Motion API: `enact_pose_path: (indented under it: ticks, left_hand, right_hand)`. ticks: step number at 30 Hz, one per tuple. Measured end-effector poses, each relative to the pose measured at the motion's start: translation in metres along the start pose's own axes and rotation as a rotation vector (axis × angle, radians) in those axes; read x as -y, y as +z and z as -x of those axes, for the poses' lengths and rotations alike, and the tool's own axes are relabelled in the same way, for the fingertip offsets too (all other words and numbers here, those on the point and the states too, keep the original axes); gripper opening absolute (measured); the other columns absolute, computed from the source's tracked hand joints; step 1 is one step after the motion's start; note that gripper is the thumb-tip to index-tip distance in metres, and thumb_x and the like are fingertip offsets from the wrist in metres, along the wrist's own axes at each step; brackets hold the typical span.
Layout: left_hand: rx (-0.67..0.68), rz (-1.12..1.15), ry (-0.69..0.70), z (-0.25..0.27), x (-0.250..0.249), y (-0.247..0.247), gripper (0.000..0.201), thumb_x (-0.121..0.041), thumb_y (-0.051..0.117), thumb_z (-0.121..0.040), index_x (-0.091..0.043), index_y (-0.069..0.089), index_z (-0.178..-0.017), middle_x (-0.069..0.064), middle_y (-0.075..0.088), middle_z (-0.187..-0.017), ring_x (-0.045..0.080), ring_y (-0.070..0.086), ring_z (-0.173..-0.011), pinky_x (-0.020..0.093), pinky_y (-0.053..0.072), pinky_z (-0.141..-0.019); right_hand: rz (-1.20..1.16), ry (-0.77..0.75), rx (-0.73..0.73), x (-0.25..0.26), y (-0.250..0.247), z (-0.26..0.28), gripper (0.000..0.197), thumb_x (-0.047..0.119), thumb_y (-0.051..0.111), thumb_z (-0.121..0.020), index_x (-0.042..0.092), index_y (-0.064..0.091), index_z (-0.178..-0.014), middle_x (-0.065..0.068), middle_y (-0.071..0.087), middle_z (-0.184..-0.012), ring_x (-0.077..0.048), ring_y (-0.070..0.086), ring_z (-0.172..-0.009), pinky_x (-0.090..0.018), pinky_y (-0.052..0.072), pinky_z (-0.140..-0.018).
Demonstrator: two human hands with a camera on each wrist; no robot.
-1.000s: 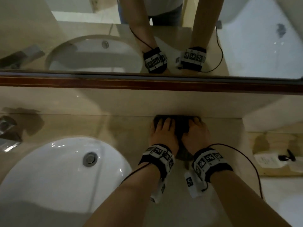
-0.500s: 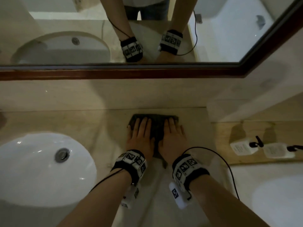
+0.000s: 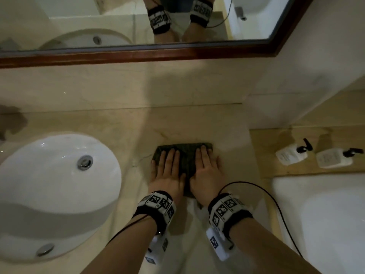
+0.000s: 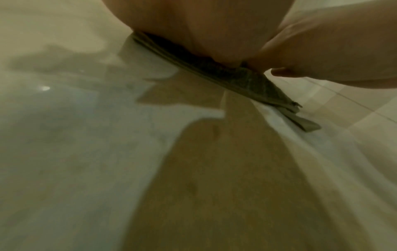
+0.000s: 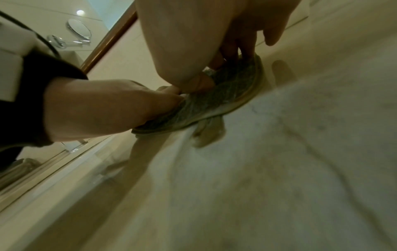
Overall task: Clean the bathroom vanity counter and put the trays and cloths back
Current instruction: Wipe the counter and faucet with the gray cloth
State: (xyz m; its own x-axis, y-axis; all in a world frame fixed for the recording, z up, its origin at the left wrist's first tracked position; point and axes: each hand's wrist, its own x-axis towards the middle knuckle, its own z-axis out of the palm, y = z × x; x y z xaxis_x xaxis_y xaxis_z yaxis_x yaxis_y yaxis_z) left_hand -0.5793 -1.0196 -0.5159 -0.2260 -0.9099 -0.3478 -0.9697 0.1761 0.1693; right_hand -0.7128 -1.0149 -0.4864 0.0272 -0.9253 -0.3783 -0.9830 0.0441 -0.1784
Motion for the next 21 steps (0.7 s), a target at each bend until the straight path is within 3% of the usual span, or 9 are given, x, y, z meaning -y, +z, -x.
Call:
enact_pose_path:
  ticks: [3,5,9,10,14,16,18,21]
  left_hand:
    - [0.015,0.004,0.005,0.018,0.002,0.006,0.067,-0.049,0.003,-0.092,-0.021,-0.016,-0.15,-0.002,-0.017,-0.159,0.019,-0.019,-0.145,0.046,-0.014,-0.116]
    - [-0.003,0.006,0.018,0.036,0.005,0.015,0.074,-0.051,-0.004,-0.084,-0.021,-0.012,-0.151,-0.002,-0.012,-0.16,0.02,-0.014,-0.146,0.047,-0.012,-0.116]
    - [-0.056,0.011,0.037,0.08,0.01,0.035,0.072,-0.05,0.007,-0.088,-0.019,0.005,-0.153,0.0,0.006,-0.161,0.023,0.003,-0.148,0.048,-0.003,-0.117]
    - [-0.064,0.008,0.038,0.091,0.011,0.037,0.07,-0.049,0.011,-0.09,-0.019,0.009,-0.153,0.001,0.011,-0.16,0.023,0.008,-0.147,0.048,-0.001,-0.115]
    - [-0.054,-0.021,0.06,0.129,0.015,0.05,0.068,-0.048,0.016,-0.091,-0.018,0.011,-0.152,0.001,0.017,-0.159,0.022,0.012,-0.147,0.048,0.002,-0.114]
    - [-0.048,-0.017,0.052,0.144,0.015,0.053,0.067,-0.046,0.025,-0.091,-0.016,0.023,-0.151,0.003,0.028,-0.155,0.024,0.024,-0.144,0.049,0.01,-0.112]
    - [-0.028,-0.03,0.05,0.158,0.015,0.057,0.067,-0.046,0.027,-0.09,-0.015,0.026,-0.15,0.003,0.03,-0.154,0.025,0.026,-0.143,0.049,0.011,-0.112]
    - [-0.006,-0.047,0.056,0.174,0.015,0.062,0.068,-0.046,0.029,-0.088,-0.015,0.032,-0.148,0.003,0.035,-0.152,0.026,0.03,-0.141,0.049,0.012,-0.112]
  right_hand:
    - [-0.014,0.019,-0.017,0.007,0.011,0.022,0.079,0.035,0.04,-0.091,0.007,-0.001,-0.153,-0.01,-0.004,-0.161,-0.025,-0.004,-0.148,-0.045,-0.003,-0.118]
    - [-0.001,0.019,-0.007,0.011,0.021,0.038,0.078,0.036,0.037,-0.091,0.006,-0.001,-0.152,-0.011,-0.004,-0.16,-0.026,-0.004,-0.148,-0.045,-0.003,-0.118]
    - [-0.013,0.038,-0.01,0.023,0.039,0.082,0.085,0.046,0.005,-0.077,0.006,0.001,-0.153,-0.01,-0.001,-0.161,-0.026,-0.001,-0.148,-0.045,-0.001,-0.118]
    - [-0.015,0.044,0.003,0.026,0.042,0.093,0.085,0.046,0.004,-0.077,0.007,0.0,-0.153,-0.01,-0.002,-0.161,-0.026,-0.002,-0.148,-0.045,-0.001,-0.118]
    - [0.031,0.041,0.049,0.033,0.057,0.129,0.078,0.042,0.029,-0.093,0.005,-0.009,-0.151,-0.011,-0.011,-0.16,-0.026,-0.008,-0.147,-0.047,-0.002,-0.119]
    - [0.065,0.04,0.046,0.035,0.065,0.143,0.08,0.042,0.032,-0.094,0.005,-0.01,-0.151,-0.011,-0.01,-0.16,-0.027,-0.007,-0.147,-0.048,0.0,-0.119]
    - [0.065,0.063,0.028,0.039,0.075,0.156,0.079,0.041,0.035,-0.091,0.004,0.0,-0.152,-0.014,0.0,-0.16,-0.028,0.003,-0.147,-0.049,0.007,-0.118]
    - [0.003,0.127,-0.006,0.043,0.088,0.176,0.077,0.039,0.035,-0.078,0.002,0.035,-0.146,-0.016,0.033,-0.152,-0.03,0.034,-0.139,-0.052,0.031,-0.109]
